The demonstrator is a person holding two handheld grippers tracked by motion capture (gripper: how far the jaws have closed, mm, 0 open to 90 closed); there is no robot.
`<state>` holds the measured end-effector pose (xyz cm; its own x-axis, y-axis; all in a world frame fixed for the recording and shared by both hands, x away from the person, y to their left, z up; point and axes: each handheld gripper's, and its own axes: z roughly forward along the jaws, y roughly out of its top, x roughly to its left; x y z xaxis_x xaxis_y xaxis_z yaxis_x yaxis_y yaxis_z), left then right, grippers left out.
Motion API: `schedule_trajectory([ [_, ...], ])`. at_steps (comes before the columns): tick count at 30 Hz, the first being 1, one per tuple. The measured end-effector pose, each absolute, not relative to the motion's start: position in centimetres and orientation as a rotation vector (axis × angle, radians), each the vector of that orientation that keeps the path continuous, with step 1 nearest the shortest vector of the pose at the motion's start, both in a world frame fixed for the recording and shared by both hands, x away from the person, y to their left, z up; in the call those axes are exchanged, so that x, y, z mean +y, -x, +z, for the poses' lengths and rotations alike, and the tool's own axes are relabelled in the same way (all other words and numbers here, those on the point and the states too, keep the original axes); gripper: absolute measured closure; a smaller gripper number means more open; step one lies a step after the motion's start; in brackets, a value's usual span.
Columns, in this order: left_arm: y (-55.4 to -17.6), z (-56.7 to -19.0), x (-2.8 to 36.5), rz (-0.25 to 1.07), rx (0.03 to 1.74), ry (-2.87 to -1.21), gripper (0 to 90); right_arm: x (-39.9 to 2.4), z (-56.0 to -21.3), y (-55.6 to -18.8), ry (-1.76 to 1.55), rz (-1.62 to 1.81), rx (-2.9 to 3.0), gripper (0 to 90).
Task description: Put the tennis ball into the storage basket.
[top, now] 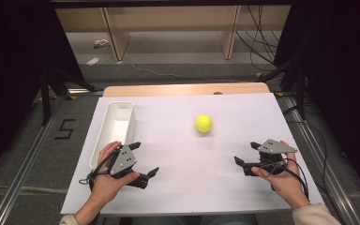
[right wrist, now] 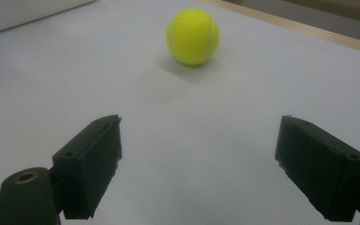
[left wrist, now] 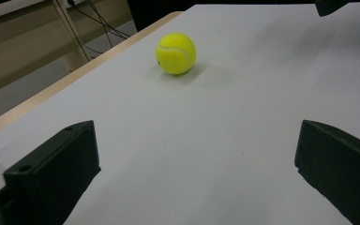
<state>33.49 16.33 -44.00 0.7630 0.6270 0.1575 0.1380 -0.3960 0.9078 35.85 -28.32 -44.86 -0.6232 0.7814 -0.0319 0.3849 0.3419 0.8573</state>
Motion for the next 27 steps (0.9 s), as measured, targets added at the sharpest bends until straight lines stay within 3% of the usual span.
schedule_trajectory([
  [27, -33.3, -44.0, 16.1, 0.602, 0.568, -1.941, 0.0, -26.2, -43.9, -37.7, -1.013, 1.211, 2.072, 15.9],
])
